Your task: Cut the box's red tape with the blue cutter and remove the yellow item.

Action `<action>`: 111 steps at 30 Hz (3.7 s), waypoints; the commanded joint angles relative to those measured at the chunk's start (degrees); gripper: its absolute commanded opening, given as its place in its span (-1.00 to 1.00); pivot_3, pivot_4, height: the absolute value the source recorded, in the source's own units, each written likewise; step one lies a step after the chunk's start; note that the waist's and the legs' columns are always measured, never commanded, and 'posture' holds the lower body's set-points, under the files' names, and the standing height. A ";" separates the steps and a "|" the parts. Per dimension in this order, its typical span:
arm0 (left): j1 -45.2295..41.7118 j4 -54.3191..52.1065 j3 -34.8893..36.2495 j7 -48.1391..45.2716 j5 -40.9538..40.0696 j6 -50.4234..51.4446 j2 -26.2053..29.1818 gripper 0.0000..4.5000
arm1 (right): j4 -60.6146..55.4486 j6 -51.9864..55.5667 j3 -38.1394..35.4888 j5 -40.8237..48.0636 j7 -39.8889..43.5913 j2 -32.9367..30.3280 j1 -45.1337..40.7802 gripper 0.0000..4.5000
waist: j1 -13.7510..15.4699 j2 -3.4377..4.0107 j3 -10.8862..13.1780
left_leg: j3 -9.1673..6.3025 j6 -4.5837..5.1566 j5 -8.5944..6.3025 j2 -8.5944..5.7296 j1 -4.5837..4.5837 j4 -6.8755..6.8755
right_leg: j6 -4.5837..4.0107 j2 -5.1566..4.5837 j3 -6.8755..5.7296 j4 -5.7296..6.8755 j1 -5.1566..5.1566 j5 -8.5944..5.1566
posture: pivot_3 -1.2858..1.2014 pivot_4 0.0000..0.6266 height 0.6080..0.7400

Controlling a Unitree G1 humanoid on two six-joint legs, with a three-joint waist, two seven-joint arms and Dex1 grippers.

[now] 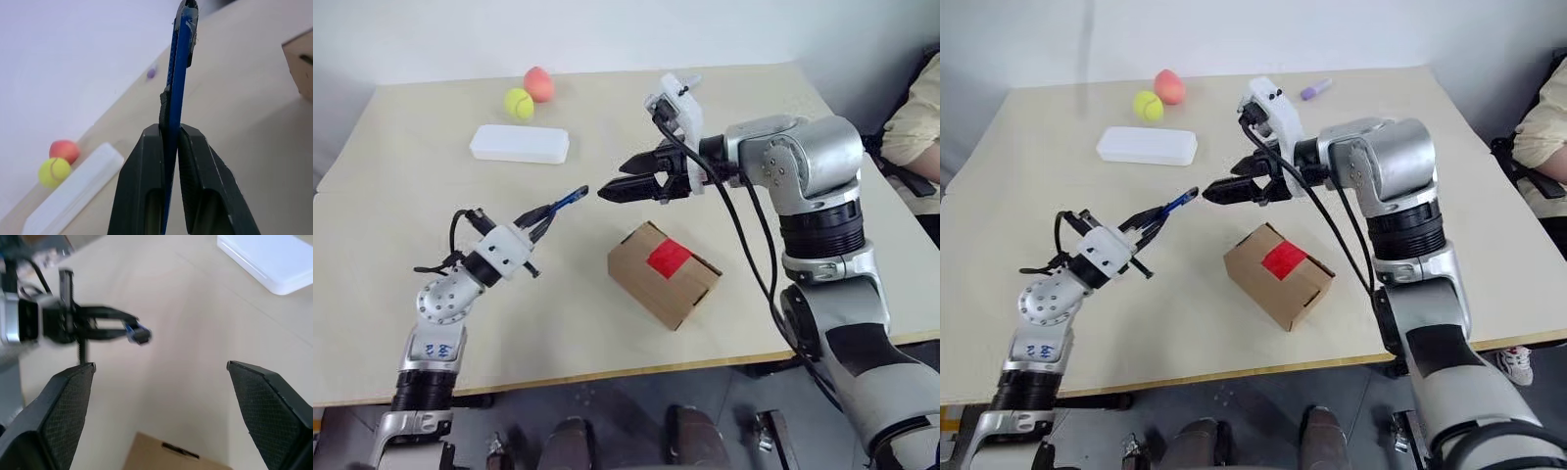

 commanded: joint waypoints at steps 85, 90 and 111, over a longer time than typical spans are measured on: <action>-4.38 -2.70 -3.50 0.02 -3.59 13.21 -0.84 0.37 | 15.20 16.25 -11.33 13.74 -18.60 6.91 -9.51 -0.93 | -0.09 -0.01 0.01 | 0.00 0.02 -0.02 0.00 -0.07 -0.08 | 0.04 0.00 -0.04 -0.12 -0.02 0.02 | 0.03 -0.52 1.00; -4.34 -6.81 0.40 -3.18 -11.48 24.38 0.95 1.00 | 6.95 11.88 -4.46 14.12 -13.65 3.08 -5.44 -0.93 | -0.03 -0.02 0.01 | 0.00 0.02 -0.02 0.00 -0.07 -0.06 | 0.05 0.00 -0.04 -0.12 -0.03 0.02 | 0.03 -0.52 1.00; 3.40 -18.64 9.85 -15.80 -34.33 56.17 11.71 1.00 | -5.83 -4.87 0.33 10.48 -8.60 -5.56 1.41 -0.93 | 0.22 -0.05 0.03 | 0.00 -0.01 -0.04 0.01 -0.06 -0.08 | 0.05 0.01 -0.03 -0.15 -0.03 0.02 | 0.03 -0.52 1.00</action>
